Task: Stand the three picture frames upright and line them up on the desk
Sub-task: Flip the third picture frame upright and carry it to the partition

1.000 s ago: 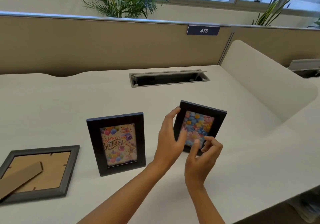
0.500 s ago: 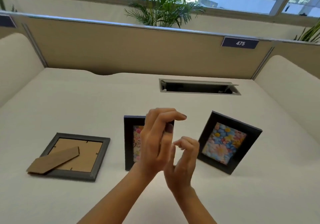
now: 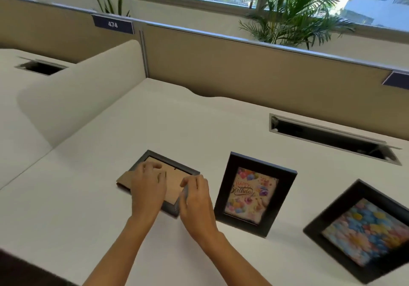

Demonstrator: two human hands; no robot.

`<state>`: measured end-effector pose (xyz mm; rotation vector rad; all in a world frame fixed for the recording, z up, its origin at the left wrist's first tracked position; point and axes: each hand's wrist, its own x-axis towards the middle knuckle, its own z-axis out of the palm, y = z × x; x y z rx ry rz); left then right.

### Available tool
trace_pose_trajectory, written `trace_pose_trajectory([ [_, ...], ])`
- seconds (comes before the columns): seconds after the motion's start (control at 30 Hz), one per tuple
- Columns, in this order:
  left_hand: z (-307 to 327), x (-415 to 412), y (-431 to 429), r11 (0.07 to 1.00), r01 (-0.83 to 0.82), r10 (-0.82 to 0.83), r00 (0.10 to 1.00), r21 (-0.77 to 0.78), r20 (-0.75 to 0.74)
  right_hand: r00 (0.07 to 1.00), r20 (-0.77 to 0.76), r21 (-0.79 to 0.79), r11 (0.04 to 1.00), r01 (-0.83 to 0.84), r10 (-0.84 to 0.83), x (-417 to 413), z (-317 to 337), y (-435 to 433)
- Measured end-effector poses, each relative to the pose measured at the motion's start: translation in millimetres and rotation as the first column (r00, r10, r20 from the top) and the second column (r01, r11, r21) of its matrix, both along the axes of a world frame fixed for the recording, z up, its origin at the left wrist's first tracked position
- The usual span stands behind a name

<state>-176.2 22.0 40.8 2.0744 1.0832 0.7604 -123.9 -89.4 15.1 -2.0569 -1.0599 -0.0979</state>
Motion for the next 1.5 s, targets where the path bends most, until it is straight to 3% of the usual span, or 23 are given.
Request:
trace_pose_trajectory([
  [0.07,-11.9,-10.5,9.9,0.996,-0.076,0.07,0.991,-0.046,-0.113,0.999,-0.023,-0.065,0.997,-0.048,0.047,-0.1,-5.2,11.0],
  [0.23,-23.6,-16.8,25.8,0.988,-0.155,0.146,0.92,0.004,-0.364,0.998,-0.021,-0.25,0.966,-0.063,0.06,-1.7,-19.8,24.9],
  [0.37,-21.5,-11.2,35.9,0.981,-0.194,0.174,0.894,-0.008,-0.413,0.997,0.025,-0.349,0.936,-0.055,0.068,-2.5,-27.5,26.9],
  [0.5,-10.6,-9.7,40.8,0.971,-0.234,0.201,0.918,-0.055,-0.342,0.997,0.018,-0.361,0.931,-0.059,0.07,-0.8,-28.5,26.5],
  [0.67,20.6,-8.8,39.3,0.962,-0.193,0.209,0.975,-0.192,0.07,0.997,0.046,-0.327,0.944,-0.038,0.057,-5.0,-27.3,27.4],
  [0.77,30.1,-8.6,37.3,0.954,-0.17,0.222,0.954,-0.248,0.199,0.995,0.064,-0.357,0.933,-0.047,0.074,-6.6,-22.4,30.8],
  [0.83,27.1,-11.0,36.9,0.94,-0.165,0.242,0.94,-0.3,0.239,0.995,0.07,-0.406,0.913,-0.038,0.072,-7.4,-17.5,31.1],
  [1.0,7.2,-15.8,38.4,0.907,-0.161,0.286,0.914,-0.389,0.288,0.958,0.278,-0.442,0.895,0.063,0.07,-14.9,-16.5,29.5],
  [1.13,-9.4,-20.5,40.4,0.926,-0.186,0.243,0.96,-0.327,0.142,0.957,0.289,-0.356,0.932,0.072,0.037,-13.0,-20.8,28.7],
  [1.23,-26.3,-24.3,44.4,0.971,-0.118,0.105,0.992,-0.207,-0.072,0.998,0.058,-0.194,0.98,0.041,-0.03,-14.4,-25.1,25.5],
  [1.3,-32.7,-25.0,44.6,0.975,-0.054,0.022,0.988,-0.214,-0.152,0.954,-0.234,0.034,0.979,0.203,-0.19,-16.5,-21.8,23.5],
  [1.33,-34.2,-25.1,43.7,0.975,-0.031,-0.005,0.987,-0.22,-0.16,0.882,-0.396,0.117,0.938,0.326,-0.257,-16.0,-18.2,23.6],
  [1.4,-35.5,-25.9,41.8,0.976,-0.011,-0.024,0.987,-0.217,-0.158,0.679,-0.672,0.119,0.863,0.491,-0.294,-11.5,-11.5,25.3],
  [1.5,-35.2,-26.4,42.3,0.976,-0.025,-0.016,0.983,-0.218,-0.186,0.43,-0.864,0.012,0.843,0.538,-0.262,-1.7,-3.7,27.4],
])
